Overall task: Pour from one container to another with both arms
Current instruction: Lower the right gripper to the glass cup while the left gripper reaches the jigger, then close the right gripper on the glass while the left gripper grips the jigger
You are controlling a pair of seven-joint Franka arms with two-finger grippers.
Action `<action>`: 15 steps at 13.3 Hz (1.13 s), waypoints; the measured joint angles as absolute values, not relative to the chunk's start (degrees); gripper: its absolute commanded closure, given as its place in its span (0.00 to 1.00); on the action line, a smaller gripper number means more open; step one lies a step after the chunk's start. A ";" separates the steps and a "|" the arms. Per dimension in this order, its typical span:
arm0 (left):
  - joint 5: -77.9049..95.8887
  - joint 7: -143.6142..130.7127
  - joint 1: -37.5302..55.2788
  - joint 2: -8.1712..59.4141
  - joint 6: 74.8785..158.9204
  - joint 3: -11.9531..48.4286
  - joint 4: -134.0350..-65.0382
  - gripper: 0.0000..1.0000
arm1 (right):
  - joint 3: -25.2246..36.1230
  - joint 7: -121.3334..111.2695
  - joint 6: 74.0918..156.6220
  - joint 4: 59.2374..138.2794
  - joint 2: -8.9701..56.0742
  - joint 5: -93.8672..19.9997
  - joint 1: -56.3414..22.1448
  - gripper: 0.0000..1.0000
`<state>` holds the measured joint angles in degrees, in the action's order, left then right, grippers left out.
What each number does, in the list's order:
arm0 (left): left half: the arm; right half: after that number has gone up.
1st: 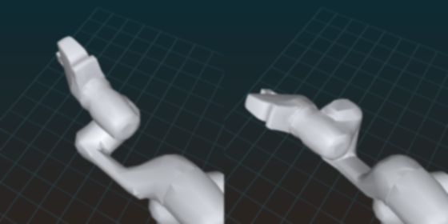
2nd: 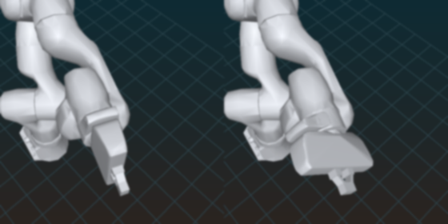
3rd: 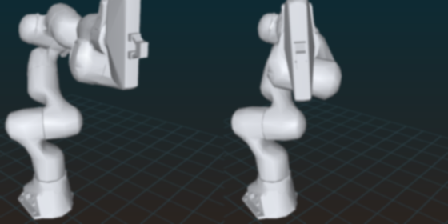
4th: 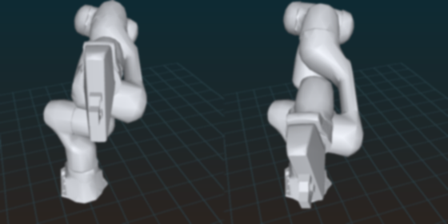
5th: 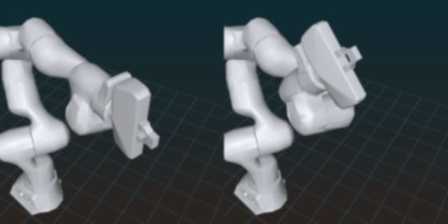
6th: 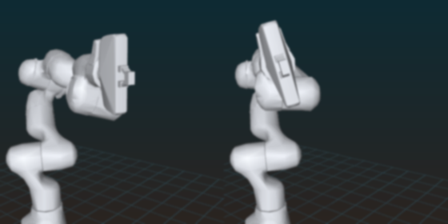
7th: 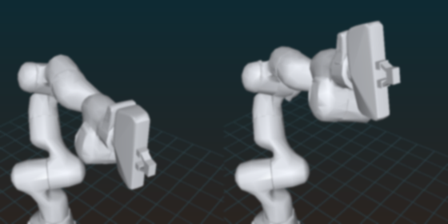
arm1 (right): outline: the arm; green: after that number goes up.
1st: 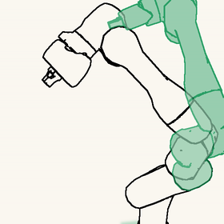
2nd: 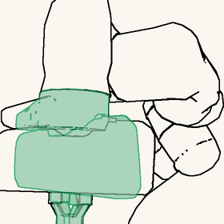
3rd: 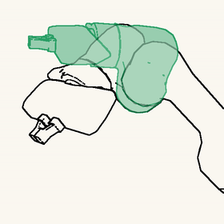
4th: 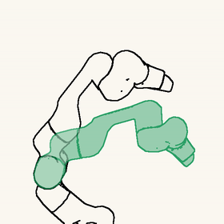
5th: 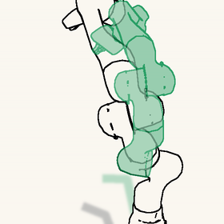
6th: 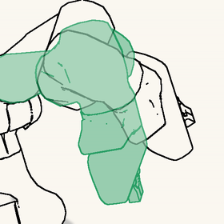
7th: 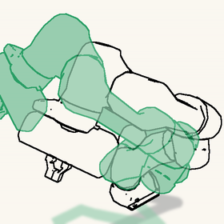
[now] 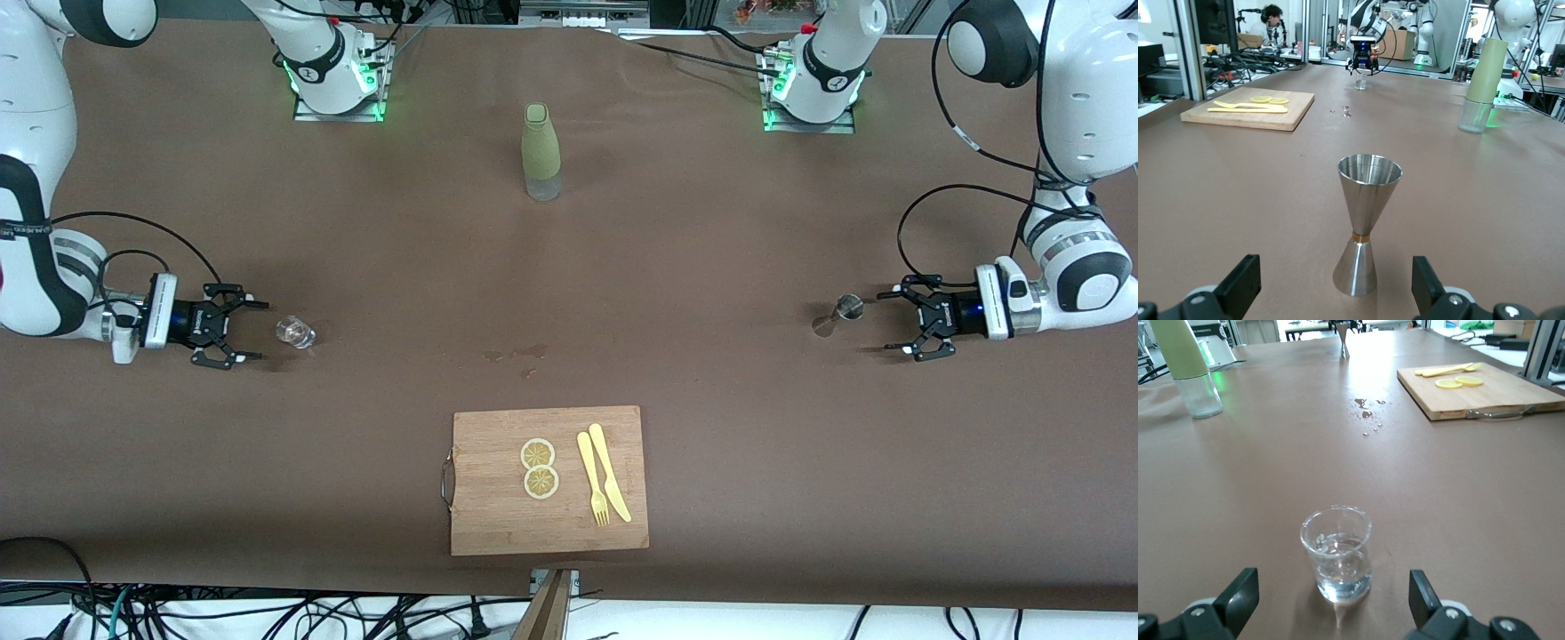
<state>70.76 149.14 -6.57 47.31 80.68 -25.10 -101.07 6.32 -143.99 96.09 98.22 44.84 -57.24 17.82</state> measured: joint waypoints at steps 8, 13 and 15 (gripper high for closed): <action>71.28 152.28 -5.06 49.27 80.78 -21.63 -102.17 0.00 | 4.87 -151.38 96.05 99.66 49.95 -66.48 17.53 0.00; 71.28 152.73 -5.02 49.40 80.78 -21.06 -103.23 0.00 | 3.84 -151.82 96.12 99.69 50.90 -69.03 17.07 0.00; 71.28 152.99 -4.95 49.40 80.78 -21.04 -103.70 0.00 | 3.74 -151.84 96.19 99.69 51.50 -70.34 16.34 0.01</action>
